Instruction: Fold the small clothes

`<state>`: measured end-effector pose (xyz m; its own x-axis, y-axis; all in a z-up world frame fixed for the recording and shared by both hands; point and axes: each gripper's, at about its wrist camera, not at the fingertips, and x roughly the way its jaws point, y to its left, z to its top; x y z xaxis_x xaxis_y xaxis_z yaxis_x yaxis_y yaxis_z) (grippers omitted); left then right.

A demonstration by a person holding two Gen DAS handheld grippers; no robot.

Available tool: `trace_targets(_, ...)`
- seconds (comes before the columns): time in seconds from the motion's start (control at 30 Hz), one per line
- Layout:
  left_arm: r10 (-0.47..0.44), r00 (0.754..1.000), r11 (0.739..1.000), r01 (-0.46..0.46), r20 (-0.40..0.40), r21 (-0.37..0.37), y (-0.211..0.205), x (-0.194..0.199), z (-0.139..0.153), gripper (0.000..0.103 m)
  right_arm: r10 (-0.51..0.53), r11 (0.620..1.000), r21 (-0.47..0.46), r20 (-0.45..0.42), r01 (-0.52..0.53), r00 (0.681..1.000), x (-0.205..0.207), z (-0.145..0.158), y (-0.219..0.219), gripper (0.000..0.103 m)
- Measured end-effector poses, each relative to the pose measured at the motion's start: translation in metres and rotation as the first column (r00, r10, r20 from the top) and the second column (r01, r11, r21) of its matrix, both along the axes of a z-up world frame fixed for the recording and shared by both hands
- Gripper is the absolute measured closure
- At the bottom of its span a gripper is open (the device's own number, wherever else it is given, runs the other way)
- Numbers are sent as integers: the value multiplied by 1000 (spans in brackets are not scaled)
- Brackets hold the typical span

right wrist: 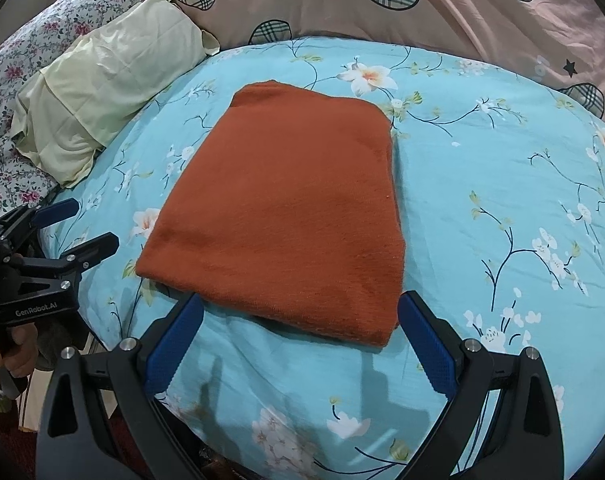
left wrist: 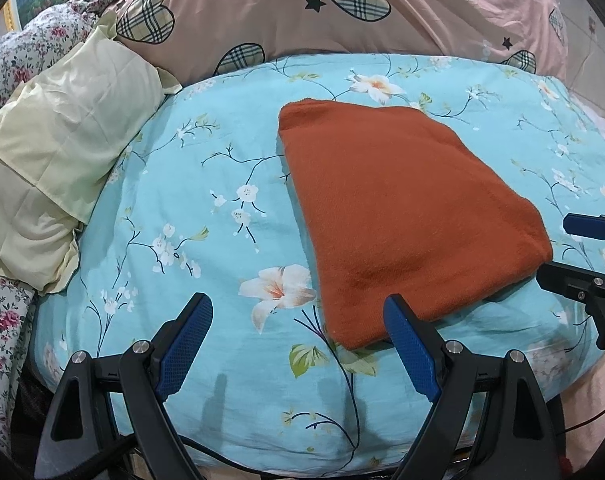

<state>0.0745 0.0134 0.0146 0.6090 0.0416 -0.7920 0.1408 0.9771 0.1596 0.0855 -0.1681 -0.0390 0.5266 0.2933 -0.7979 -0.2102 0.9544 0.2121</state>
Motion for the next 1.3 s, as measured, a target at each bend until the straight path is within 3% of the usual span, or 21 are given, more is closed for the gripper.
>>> trace_targets(1.3, 1, 1000, 1000, 0, 9, -6, -4, 4, 8, 15, 17, 1000, -1, 13, -17, 1000, 9, 10, -1, 5)
